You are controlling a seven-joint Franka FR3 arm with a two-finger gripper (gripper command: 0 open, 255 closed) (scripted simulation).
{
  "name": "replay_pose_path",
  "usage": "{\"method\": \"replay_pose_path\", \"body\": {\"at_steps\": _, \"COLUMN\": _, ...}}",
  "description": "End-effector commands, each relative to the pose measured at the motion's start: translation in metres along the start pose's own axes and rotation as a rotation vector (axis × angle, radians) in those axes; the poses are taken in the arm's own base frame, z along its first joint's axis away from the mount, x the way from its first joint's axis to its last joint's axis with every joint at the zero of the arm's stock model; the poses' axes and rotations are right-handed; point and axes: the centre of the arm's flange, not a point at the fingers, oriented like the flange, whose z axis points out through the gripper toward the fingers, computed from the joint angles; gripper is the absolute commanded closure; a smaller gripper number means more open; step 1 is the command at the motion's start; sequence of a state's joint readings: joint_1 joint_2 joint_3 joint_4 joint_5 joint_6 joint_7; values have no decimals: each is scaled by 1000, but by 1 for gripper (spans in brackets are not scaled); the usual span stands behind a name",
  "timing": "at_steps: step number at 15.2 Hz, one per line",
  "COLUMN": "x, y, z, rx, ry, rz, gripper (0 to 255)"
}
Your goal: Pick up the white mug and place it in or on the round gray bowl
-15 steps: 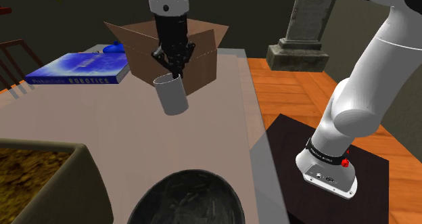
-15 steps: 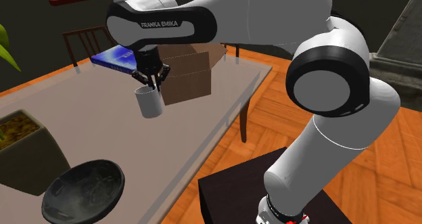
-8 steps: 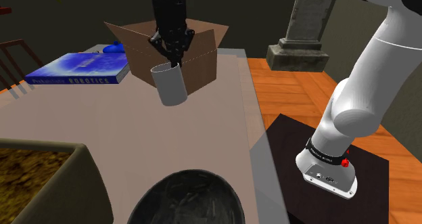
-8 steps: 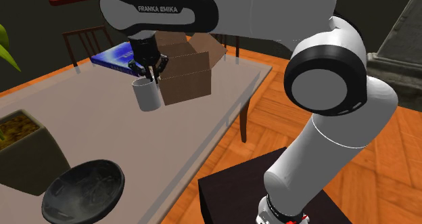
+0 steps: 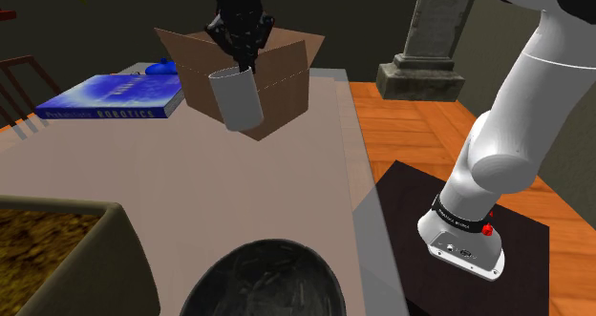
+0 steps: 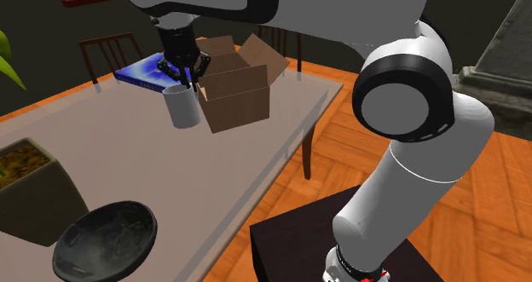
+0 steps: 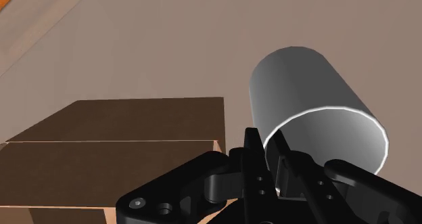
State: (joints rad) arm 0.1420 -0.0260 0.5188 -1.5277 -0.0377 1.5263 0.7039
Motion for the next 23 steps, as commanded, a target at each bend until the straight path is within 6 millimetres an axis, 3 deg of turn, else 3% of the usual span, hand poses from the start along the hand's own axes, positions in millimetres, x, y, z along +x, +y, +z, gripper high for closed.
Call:
{"method": "replay_pose_path", "body": {"at_steps": 1, "x": 0, "y": -1, "z": -10, "rx": 0, "ry": 0, "rz": 0, "gripper": 255}}
{"method": "replay_pose_path", "body": {"at_steps": 2, "x": 1, "y": -1, "z": -14, "rx": 0, "ry": 0, "rz": 0, "gripper": 255}}
{"method": "replay_pose_path", "body": {"at_steps": 23, "x": -208, "y": -180, "z": -47, "rx": 0, "ry": 0, "rz": 0, "gripper": 255}}
